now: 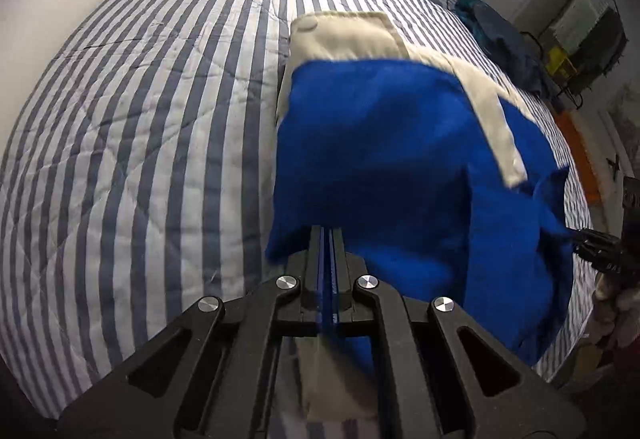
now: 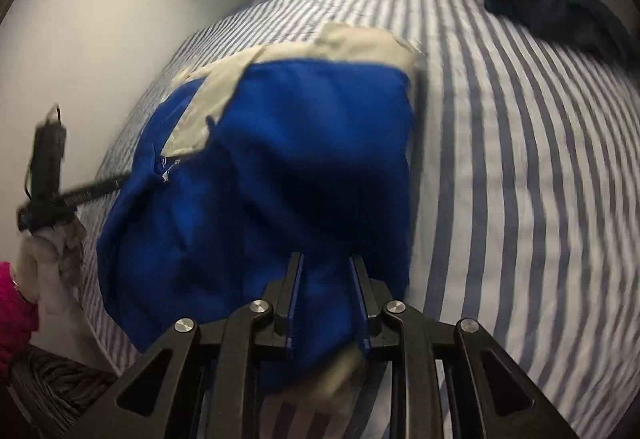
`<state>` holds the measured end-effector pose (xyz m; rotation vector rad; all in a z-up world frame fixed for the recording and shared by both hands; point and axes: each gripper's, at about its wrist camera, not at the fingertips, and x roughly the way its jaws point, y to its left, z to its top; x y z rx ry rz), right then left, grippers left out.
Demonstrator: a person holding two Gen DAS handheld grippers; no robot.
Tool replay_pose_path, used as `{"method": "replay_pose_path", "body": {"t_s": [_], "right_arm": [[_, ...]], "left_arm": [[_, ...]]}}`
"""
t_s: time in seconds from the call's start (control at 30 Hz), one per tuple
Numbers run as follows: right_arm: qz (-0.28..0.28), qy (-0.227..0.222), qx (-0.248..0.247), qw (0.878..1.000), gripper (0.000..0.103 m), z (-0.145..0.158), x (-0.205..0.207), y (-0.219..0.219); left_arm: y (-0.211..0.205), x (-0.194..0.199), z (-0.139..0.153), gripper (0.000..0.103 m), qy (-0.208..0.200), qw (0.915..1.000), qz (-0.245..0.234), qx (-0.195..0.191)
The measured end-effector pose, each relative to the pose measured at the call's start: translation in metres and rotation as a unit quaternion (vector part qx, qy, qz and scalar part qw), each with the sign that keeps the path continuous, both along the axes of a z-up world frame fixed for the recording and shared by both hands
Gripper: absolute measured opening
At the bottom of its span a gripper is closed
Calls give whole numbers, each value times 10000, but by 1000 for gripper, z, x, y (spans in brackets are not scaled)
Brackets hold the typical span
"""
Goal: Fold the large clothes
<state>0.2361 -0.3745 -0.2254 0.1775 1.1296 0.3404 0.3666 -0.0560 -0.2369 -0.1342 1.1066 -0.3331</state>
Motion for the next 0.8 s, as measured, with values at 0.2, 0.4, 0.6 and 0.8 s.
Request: {"method": "replay_pose_path", "body": {"t_s": [0.2, 0.4, 0.6, 0.8], "right_arm": [[172, 238, 89, 9995, 28, 20, -32, -20], [-164, -848, 426, 9954, 86, 57, -35, -54], [-256, -548, 1075, 9924, 90, 32, 4, -64], [-84, -25, 1289, 9916, 90, -3, 32, -59]], "left_arm": [[32, -28, 17, 12, 158, 9994, -48, -298], [85, -21, 37, 69, 78, 9835, 672, -1675], [107, 8, -4, 69, 977, 9471, 1037, -2875], [106, 24, -30, 69, 1264, 9405, 925, -3015]]}}
